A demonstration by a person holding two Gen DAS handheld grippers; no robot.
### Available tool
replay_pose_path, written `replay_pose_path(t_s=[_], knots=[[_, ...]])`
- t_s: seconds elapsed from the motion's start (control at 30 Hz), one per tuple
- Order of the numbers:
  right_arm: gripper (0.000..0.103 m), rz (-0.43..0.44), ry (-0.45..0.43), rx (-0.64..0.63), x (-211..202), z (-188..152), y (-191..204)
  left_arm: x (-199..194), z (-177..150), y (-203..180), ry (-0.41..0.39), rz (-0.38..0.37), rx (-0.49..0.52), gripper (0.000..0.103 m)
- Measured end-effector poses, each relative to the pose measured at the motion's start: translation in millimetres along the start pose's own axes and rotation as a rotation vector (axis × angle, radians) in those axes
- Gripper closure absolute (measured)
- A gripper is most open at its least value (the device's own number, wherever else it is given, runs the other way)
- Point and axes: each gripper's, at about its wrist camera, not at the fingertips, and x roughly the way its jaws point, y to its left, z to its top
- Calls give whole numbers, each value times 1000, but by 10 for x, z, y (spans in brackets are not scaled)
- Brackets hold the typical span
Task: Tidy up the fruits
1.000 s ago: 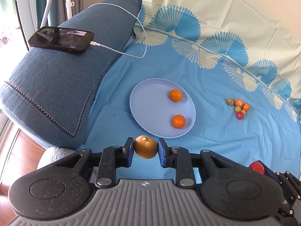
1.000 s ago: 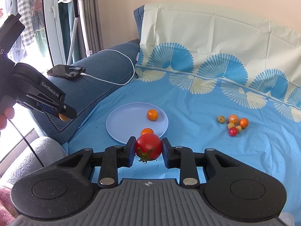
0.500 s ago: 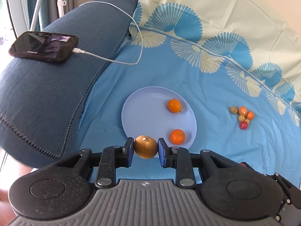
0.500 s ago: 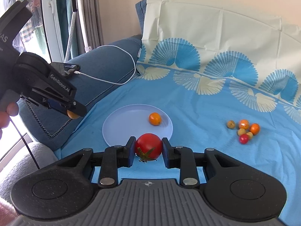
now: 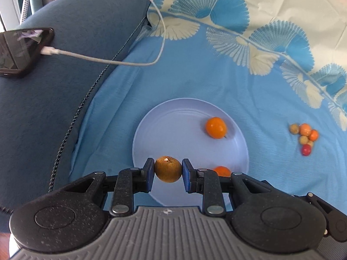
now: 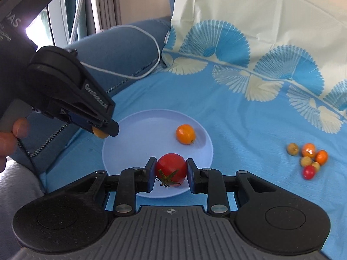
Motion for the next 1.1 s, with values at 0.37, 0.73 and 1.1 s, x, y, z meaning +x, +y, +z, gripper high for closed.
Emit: replay_pose_path(t_s=[0.37, 0.73, 1.1], knots=[[72, -17, 80, -44, 617, 35, 6, 373, 140, -40, -17, 56, 56, 24], [12, -22, 17, -52, -7, 105, 12, -529, -244, 156, -159, 55, 15, 0], [1, -63, -33, 28, -1078, -367, 244, -1240, -960, 230, -168, 83, 4, 0]])
